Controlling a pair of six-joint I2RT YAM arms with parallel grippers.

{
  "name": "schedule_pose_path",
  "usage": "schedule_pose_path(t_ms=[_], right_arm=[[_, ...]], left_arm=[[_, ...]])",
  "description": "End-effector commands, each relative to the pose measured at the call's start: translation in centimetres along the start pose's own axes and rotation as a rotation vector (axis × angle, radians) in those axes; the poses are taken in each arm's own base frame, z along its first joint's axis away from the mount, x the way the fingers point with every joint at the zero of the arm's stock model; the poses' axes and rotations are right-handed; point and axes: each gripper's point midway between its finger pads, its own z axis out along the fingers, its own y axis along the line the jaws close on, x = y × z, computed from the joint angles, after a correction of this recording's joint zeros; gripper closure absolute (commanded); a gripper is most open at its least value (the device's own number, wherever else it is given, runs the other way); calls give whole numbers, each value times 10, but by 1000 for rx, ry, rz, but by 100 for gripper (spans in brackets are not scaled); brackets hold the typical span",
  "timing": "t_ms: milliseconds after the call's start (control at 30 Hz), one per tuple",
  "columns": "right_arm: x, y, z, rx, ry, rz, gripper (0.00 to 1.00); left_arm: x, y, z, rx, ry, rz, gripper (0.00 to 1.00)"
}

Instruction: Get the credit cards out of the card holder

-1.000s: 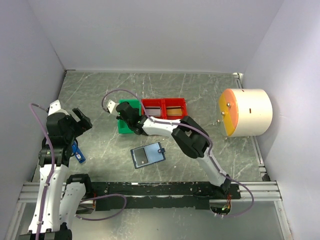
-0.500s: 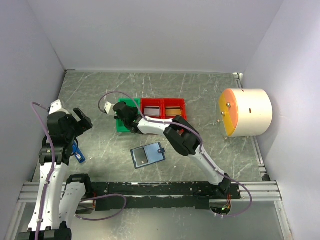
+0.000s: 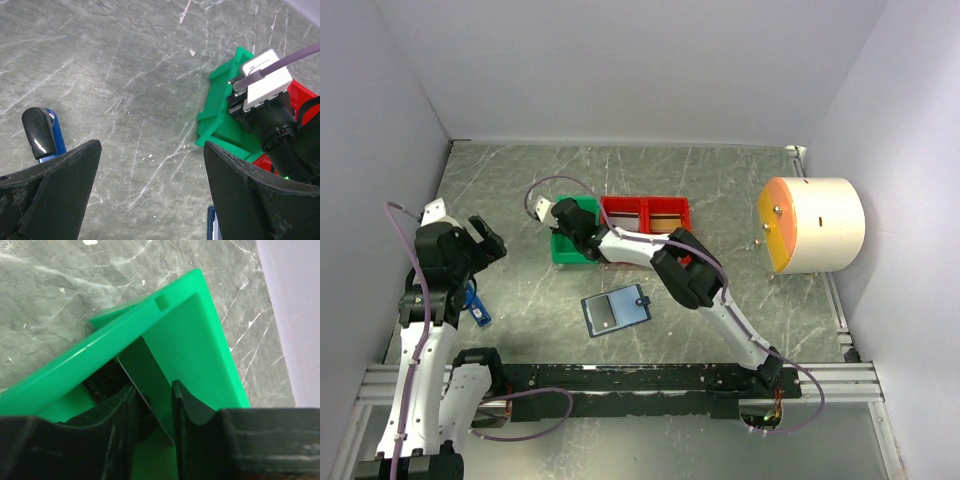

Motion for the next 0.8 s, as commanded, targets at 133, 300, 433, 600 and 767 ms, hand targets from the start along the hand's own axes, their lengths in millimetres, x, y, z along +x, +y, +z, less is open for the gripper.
schedule_pose_path(t_ms=[133,300,433,600,767], right_arm=[[-16,-16,-10,-63,-43,153,60],[-19,-14,-13,-113,-55,194,57],[-22,-16,-17,-167,-76,257,54],[-32,-31,-30,-198,-123,345,51],[-50,-49,-60,-253,-208,455,46]], left_arm=[[0,-4,2,31,2,12,5],[1,-4,3,32,10,13,5],[2,-3,3,28,11,11,5],[2,-4,4,30,13,12,5],[4,-4,5,35,22,12,5]])
